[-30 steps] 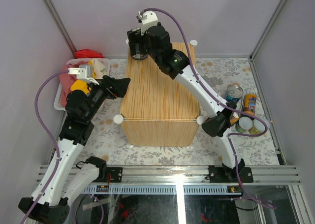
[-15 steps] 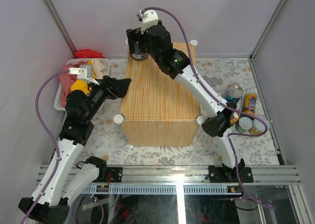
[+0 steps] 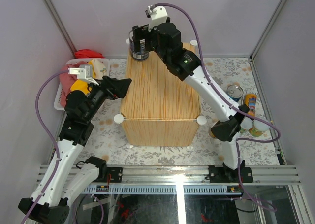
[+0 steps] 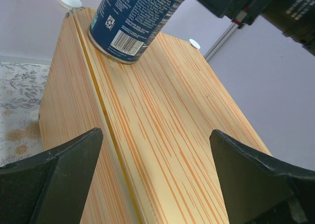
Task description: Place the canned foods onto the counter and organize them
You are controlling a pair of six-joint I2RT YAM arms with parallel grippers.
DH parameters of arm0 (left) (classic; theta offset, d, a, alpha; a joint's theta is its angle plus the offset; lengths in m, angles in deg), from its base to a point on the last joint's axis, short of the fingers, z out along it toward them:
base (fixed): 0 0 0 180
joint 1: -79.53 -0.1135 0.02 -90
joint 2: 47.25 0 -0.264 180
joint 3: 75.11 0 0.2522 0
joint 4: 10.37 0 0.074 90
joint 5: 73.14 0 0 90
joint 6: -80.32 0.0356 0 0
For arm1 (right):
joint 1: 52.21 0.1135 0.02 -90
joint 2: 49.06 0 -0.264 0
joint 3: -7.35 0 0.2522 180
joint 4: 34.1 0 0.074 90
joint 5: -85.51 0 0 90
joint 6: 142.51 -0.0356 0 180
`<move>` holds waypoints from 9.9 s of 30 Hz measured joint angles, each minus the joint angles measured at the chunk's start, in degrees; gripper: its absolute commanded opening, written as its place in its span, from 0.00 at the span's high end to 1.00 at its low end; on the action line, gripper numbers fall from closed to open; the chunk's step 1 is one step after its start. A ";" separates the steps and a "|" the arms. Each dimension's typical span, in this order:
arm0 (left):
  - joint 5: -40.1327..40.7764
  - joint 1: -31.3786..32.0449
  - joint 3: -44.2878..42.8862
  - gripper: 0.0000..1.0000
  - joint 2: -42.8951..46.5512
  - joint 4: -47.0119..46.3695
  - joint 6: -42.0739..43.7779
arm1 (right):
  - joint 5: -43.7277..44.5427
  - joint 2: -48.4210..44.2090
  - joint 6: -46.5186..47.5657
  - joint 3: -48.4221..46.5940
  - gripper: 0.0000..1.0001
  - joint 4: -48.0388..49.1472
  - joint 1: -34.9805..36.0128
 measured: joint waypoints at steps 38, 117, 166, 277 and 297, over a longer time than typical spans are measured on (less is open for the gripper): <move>1.73 0.00 -0.02 0.10 3.72 0.37 -5.29 | 25.14 -54.77 -16.02 61.16 0.01 -16.26 -25.99; 1.51 0.00 7.28 0.09 -4.33 -10.36 -4.79 | 14.21 -26.69 -20.52 80.54 0.01 6.78 -44.17; 2.10 -0.02 6.62 0.09 -6.05 -10.29 -3.04 | 9.31 -30.58 -10.56 81.68 1.00 12.72 -46.10; 2.12 -0.02 4.04 0.08 -3.41 -7.98 -5.64 | 9.53 -25.27 7.91 48.59 0.14 27.15 -8.31; 2.16 -0.02 3.26 0.06 -2.54 -7.52 -5.75 | 10.03 -30.53 3.56 47.12 0.01 22.23 -8.13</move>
